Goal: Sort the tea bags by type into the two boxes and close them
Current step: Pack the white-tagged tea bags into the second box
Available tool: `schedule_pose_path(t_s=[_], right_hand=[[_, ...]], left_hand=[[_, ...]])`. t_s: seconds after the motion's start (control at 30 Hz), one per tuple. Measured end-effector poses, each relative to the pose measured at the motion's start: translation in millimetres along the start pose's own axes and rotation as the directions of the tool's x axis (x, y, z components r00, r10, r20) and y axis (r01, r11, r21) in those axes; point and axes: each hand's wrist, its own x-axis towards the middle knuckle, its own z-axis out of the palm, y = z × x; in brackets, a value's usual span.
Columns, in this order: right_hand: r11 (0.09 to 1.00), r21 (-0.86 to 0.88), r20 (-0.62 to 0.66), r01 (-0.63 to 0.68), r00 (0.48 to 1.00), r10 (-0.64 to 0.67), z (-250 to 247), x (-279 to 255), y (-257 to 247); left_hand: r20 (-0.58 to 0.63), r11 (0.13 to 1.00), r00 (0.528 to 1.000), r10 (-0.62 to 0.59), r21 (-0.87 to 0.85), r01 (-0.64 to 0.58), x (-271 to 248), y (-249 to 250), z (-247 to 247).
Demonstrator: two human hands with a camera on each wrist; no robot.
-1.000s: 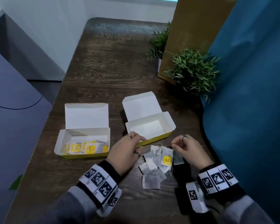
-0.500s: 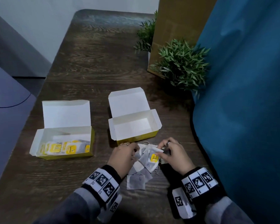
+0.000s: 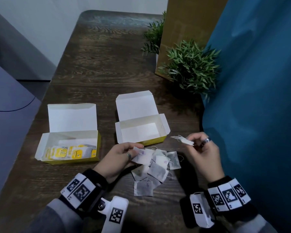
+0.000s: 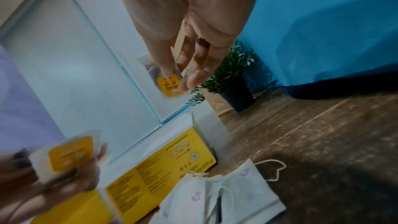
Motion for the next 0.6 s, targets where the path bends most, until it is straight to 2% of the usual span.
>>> schedule_pose_path(t_s=[0.07,0.13,0.23,0.33,0.43,0.5,0.57,0.6], right_hand=[[0.986,-0.056,0.004,0.157,0.988,-0.157,4.3,-2.4,-6.0],[0.955,-0.075,-0.001,0.288,0.958,-0.288,11.1,-7.0,-11.6],[0.909,-0.114,-0.011,0.401,0.914,-0.405,24.6,-14.7,-21.6],[0.870,-0.095,0.011,0.484,0.874,-0.485,35.7,-20.2,-23.8],[0.848,-0.078,0.066,0.524,0.852,-0.520,41.2,-24.2,-20.7],[0.843,-0.084,0.128,0.532,0.845,-0.520,41.4,-25.2,-21.0],[0.885,-0.070,0.192,0.461,0.877,-0.441,40.3,-24.4,-24.3],[0.932,-0.023,0.221,0.361,0.911,-0.348,39.6,-23.4,-26.7]], left_hand=[[0.019,0.998,1.000,-0.023,-0.066,0.024,0.0,5.2,2.8],[0.054,0.997,0.998,-0.031,-0.063,0.034,0.1,9.2,5.8],[0.116,0.999,0.992,-0.042,-0.029,0.046,-1.0,14.2,13.3],[0.119,0.998,0.992,-0.028,-0.055,0.035,-1.3,17.7,23.6],[0.148,0.998,0.989,0.003,-0.069,0.007,-2.1,17.9,28.7],[0.133,0.996,0.990,0.053,0.059,-0.061,-2.5,17.4,28.4],[0.077,0.981,0.990,0.121,0.140,-0.131,-2.9,17.3,25.6],[0.057,0.975,0.987,0.151,0.159,-0.158,-2.6,16.5,23.3]])
